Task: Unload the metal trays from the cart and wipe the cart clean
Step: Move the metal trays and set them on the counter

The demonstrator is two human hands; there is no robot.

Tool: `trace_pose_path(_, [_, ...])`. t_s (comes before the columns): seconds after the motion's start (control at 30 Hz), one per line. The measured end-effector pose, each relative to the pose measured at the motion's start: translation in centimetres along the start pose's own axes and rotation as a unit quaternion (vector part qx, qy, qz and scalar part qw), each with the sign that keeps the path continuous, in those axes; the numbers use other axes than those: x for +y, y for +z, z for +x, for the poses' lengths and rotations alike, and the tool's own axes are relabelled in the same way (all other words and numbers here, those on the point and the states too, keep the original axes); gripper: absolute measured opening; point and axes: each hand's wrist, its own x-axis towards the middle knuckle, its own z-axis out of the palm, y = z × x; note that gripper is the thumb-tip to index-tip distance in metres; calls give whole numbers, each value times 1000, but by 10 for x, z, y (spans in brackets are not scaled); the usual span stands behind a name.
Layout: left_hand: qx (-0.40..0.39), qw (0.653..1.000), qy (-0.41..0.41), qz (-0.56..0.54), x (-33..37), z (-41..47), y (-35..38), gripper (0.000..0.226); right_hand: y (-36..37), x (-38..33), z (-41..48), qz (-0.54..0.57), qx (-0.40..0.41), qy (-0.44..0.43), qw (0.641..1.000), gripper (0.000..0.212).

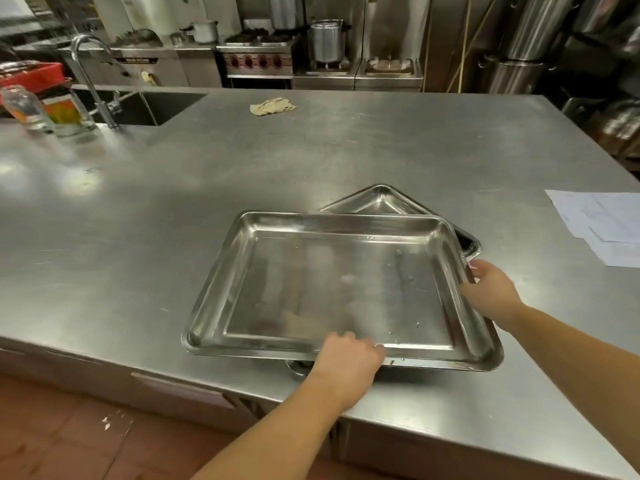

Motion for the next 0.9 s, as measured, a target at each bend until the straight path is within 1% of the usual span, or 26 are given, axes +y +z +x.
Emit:
trace_pose_path(0.07, [17,1000,-18,-14,-5,1,5,39,0,1,5,22,-41,1,999,31])
trace_pose_path(0.17, [35,998,-48,-37,-18,-1,12,48,1,-3,13,95,-128,43,986,28])
trace_pose_path(0.23, [43,996,-65,-43,-28,-3,15,50,3,-7,18,119,-167,75,976,33])
trace_pose_path(0.3, [46,995,-73,-42,-35,-5,18,49,8,-6,23,123,-180,91,972,41])
trace_pose_path(0.4, [60,995,-76,-37,-40,-10,19,50,15,-6,29,112,-178,100,972,44])
trace_pose_path(0.47, [71,995,-70,-28,-40,-12,15,49,19,-7,33,84,-187,107,973,47])
trace_pose_path(0.5, [65,995,-72,-28,-39,-12,13,48,19,-7,34,66,-194,108,973,49])
trace_pose_path(0.6, [72,993,-84,-33,-39,-8,11,48,20,-10,37,15,-198,95,976,55])
trace_pose_path(0.7, [51,994,-84,-49,-41,-3,14,52,13,-11,34,12,-191,89,977,61])
trace_pose_path(0.77, [58,994,-82,-43,-40,1,14,54,6,-10,28,15,-192,81,978,62])
trace_pose_path(0.83, [64,994,-76,-42,-37,4,11,54,0,-8,19,12,-164,56,985,59])
trace_pose_path(0.9, [66,995,-73,-35,-33,8,11,53,-5,-1,11,-47,-118,11,992,61])
